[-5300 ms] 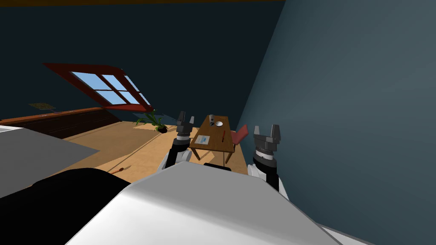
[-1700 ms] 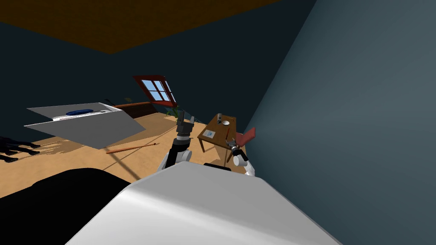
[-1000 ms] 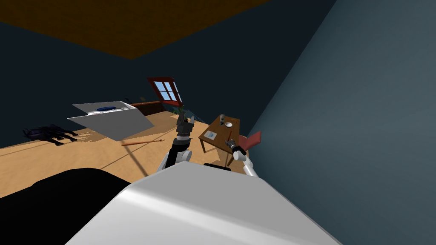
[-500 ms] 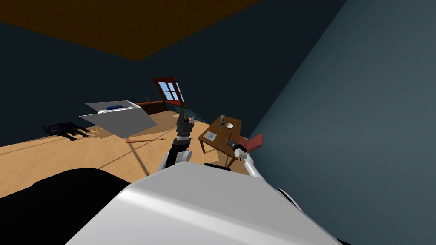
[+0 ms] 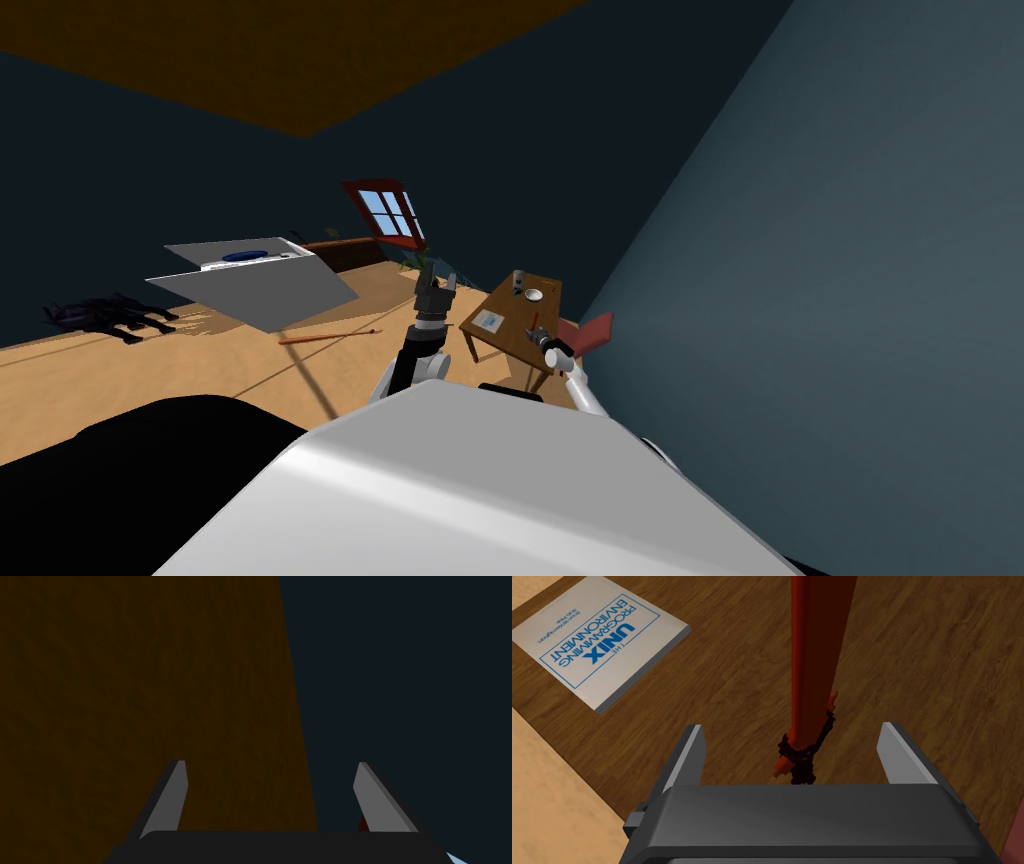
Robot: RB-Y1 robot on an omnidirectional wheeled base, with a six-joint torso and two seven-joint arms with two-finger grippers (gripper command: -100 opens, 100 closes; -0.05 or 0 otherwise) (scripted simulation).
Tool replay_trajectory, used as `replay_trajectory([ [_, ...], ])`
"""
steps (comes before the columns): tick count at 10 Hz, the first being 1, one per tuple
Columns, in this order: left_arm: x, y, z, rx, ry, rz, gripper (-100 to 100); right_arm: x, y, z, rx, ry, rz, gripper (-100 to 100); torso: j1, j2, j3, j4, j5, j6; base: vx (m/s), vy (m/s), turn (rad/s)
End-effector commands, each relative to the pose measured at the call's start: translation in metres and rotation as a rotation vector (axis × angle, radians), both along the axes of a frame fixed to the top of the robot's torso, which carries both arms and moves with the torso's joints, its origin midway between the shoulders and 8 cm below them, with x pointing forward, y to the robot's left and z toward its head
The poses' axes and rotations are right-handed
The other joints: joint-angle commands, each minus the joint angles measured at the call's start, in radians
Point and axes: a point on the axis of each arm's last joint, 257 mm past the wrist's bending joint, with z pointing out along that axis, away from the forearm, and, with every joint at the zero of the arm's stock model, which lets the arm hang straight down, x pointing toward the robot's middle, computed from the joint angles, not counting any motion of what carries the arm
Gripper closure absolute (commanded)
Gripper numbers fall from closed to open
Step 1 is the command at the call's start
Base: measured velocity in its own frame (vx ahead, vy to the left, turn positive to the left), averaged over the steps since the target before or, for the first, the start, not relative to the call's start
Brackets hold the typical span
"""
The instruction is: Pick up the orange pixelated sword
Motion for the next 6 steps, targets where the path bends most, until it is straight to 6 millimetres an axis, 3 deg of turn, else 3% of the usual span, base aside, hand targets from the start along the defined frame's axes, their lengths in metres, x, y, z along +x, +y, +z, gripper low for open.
replay_trajectory([
  [1, 0.0, 0.0, 0.0, 0.0, 0.0, 0.0, 0, 0.001, 0.006, 0.0, -0.008, -0.003, 0.011, -100, 0.0, 0.0, 0.0, 0.0, 0.0, 0.0, 0.019, -0.033, -0.038],
  [6, 0.0, 0.0, 0.0, 0.0, 0.0, 0.0, 0, -0.001, 0.057, -0.004, -0.005, -0.003, 0.061, -100, 0.001, 0.001, 0.0, 0.0, 0.0, 0.0, 0.025, -0.032, -0.099],
])
